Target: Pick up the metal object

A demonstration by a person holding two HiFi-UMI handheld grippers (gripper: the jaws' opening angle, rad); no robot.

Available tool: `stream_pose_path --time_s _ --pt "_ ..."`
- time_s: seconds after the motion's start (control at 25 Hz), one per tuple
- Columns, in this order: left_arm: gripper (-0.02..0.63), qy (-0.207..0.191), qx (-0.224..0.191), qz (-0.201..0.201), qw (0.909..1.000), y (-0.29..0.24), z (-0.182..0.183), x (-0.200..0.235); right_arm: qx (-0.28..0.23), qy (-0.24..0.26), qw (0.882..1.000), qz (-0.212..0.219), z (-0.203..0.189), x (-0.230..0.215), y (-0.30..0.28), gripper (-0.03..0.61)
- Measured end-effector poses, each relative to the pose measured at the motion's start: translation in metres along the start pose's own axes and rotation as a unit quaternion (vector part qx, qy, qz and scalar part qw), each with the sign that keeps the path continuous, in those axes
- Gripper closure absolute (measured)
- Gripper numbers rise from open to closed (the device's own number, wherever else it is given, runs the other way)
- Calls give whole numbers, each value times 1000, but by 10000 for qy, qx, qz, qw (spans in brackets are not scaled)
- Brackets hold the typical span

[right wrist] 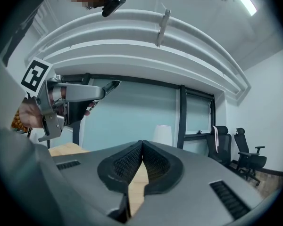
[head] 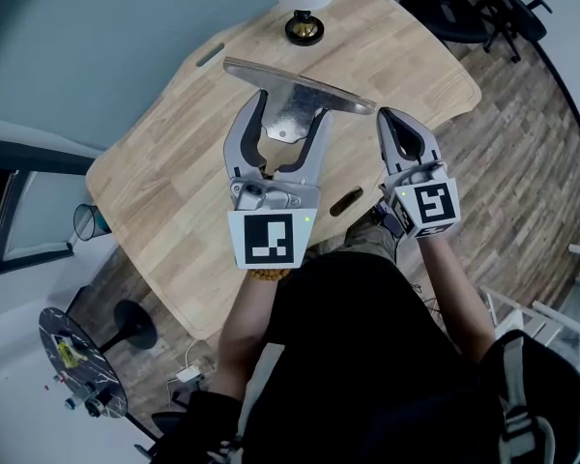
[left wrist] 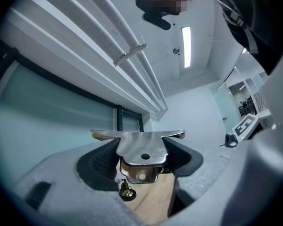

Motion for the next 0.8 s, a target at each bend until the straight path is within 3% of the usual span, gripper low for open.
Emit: stream_pose_path --time_s 0.8 --pt "310 -38 375 316 9988 26 -59 2 43 -100 9997 227 -9 26 -3 574"
Point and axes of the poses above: the fingertips, and each gripper's own axes: y backward along the fingers, x to its left, z out of its top, the point moved 7 cm from there along y, backward along the fingers, and after that the axes turned 8 degrees about z, right-handed, at the moved point
